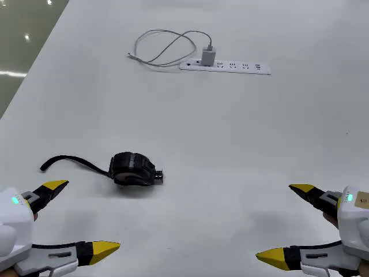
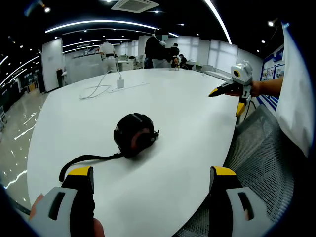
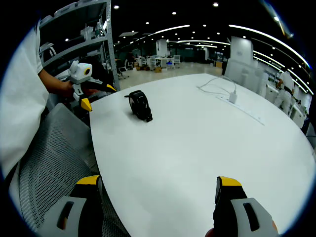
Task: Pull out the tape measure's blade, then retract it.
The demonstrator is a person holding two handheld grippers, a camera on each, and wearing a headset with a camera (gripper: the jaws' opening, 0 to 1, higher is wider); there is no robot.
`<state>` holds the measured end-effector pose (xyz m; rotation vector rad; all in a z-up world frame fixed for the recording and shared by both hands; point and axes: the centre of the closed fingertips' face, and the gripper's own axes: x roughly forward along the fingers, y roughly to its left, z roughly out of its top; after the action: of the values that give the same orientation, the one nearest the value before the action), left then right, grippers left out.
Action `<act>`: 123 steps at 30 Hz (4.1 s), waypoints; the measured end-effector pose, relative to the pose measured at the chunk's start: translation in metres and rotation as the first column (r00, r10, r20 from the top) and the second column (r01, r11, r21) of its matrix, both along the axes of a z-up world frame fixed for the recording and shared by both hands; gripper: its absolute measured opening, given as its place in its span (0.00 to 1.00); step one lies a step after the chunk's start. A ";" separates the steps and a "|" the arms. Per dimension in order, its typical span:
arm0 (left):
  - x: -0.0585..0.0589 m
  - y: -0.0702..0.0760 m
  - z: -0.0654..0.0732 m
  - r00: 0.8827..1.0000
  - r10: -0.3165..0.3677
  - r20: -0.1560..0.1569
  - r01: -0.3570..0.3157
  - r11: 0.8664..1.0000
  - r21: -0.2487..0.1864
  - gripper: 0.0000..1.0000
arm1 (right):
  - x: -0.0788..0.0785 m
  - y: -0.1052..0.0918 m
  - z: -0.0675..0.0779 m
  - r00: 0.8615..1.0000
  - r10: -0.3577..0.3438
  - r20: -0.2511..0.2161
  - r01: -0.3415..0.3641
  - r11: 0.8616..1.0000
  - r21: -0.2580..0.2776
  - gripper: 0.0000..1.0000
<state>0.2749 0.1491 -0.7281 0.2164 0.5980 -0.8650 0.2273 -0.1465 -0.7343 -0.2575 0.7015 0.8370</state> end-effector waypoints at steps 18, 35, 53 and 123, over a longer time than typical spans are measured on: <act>0.006 -0.002 0.000 1.000 -0.008 0.004 0.008 1.000 0.007 0.95 | 0.007 0.000 0.000 1.000 0.001 0.002 -0.001 1.000 0.011 0.92; 0.025 -0.014 0.003 0.999 -0.045 0.018 0.045 0.999 0.015 0.92 | 0.032 0.018 -0.001 0.998 0.068 0.014 -0.068 0.998 -0.004 0.93; 0.052 -0.031 0.002 0.993 -0.110 0.040 0.109 0.994 0.032 0.92 | 0.060 0.041 -0.003 0.990 0.142 0.026 -0.141 0.990 -0.005 0.94; 0.090 -0.041 -0.046 0.915 -0.401 -0.046 0.402 0.893 0.202 0.29 | 0.113 0.124 -0.038 0.931 0.365 -0.021 -0.365 0.931 0.025 0.89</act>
<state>0.3647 0.1082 -0.7737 0.5433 0.6587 -1.2035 0.3405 -0.0227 -0.7723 -0.3662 0.6776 1.2046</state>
